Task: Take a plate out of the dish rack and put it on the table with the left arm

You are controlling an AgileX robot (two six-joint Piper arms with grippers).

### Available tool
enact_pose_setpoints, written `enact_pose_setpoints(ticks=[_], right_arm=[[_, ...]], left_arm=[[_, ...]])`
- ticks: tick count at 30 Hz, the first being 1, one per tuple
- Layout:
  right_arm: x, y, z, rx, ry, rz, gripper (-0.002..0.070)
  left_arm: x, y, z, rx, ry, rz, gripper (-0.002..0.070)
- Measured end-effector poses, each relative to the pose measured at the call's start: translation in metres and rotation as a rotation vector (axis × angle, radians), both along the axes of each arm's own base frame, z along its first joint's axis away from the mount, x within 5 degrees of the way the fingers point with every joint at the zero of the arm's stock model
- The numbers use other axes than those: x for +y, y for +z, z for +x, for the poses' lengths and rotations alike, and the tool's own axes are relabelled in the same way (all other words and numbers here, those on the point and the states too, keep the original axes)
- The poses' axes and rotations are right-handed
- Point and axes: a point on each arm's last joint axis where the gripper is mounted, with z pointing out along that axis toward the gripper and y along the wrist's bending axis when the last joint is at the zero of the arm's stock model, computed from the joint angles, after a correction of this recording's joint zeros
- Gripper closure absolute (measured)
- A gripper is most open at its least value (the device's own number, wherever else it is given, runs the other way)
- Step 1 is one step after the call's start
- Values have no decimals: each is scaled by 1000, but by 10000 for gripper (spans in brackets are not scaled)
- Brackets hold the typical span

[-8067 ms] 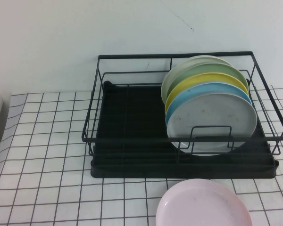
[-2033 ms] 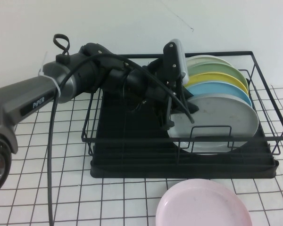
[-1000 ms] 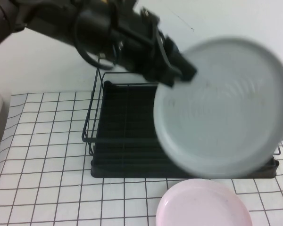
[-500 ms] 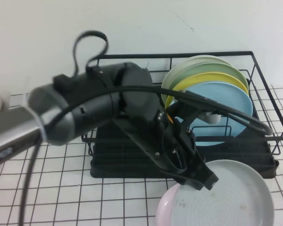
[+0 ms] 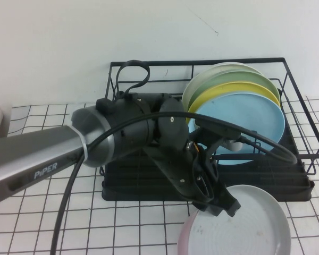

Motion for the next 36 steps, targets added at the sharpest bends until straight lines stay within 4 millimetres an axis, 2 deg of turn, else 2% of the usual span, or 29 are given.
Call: enact_pose_setpoints(ticks=[10,12,17,19,21,25,29,31,32,36], right_arm=[[0,0,0,0,0,0,678],[0,0,0,0,0,0,678],[0,0,0,0,0,0,678],[0,0,0,0,0,0,678],[0,0,0,0,0,0,678],[0,0,0,0,0,0,678],[0,0,0,0,0,0,678],[0,0,0,0,0,0,678],[0,0,0,0,0,0,678],[0,0,0,0,0,0,678]], left_arm=[[-1,-4,1,2,0,8,585],[0,-4,1,-5,-7,16,537],[2,-9,4,-9,-16,46,279],[3,-9,5,-19,-19,56,216],[5,-9,6,-39,-30,76,183],[11,-2,7,-100,-55,111,163],[18,21,2,-158,-59,87,169],[22,36,-2,-187,-58,62,220],[25,44,-5,-203,-57,49,271],[42,82,-21,-292,-65,-21,555]])
